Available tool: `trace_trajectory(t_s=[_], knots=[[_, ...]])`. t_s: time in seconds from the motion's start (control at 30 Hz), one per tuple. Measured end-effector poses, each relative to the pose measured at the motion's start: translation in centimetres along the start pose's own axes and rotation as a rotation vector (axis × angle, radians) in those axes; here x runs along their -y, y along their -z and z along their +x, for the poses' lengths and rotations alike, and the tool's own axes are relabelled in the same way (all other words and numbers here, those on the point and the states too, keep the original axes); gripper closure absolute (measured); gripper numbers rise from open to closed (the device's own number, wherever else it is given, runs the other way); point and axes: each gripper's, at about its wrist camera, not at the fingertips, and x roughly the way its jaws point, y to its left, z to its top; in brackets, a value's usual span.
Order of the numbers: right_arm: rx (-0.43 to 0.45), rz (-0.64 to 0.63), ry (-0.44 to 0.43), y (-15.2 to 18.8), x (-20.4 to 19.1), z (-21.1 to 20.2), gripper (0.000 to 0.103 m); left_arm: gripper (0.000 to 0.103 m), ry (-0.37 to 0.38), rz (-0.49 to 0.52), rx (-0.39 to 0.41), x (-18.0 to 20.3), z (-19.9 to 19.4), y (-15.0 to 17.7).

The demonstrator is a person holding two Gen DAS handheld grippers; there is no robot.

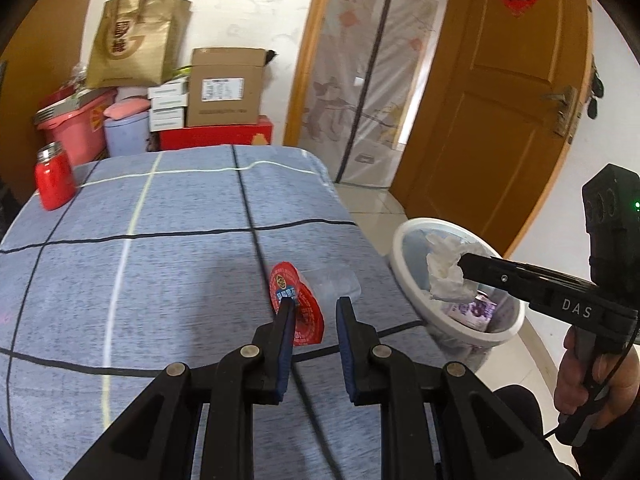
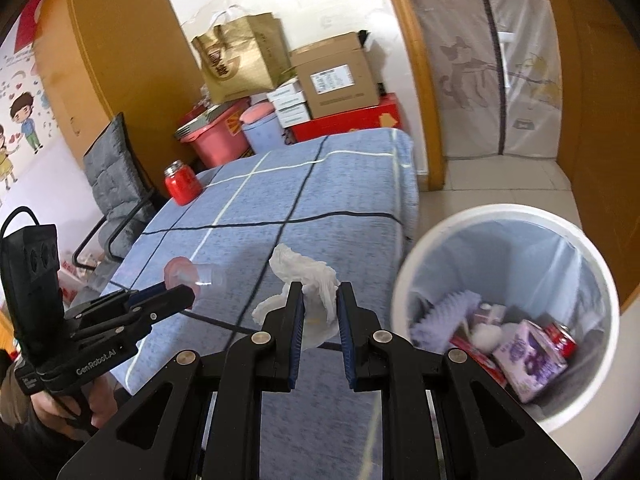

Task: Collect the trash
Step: 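Carry the cup and tissue over the wastebasket with both tools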

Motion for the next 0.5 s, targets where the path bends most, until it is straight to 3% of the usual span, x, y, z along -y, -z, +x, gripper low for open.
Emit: trace_trajectory(t_s=[0.5], knots=[[0.046,0.098,0.099,0.4,6.0,-3.4,0.085,0.082,0.103,0.097,-0.019,6.1,3.5,-1.5]])
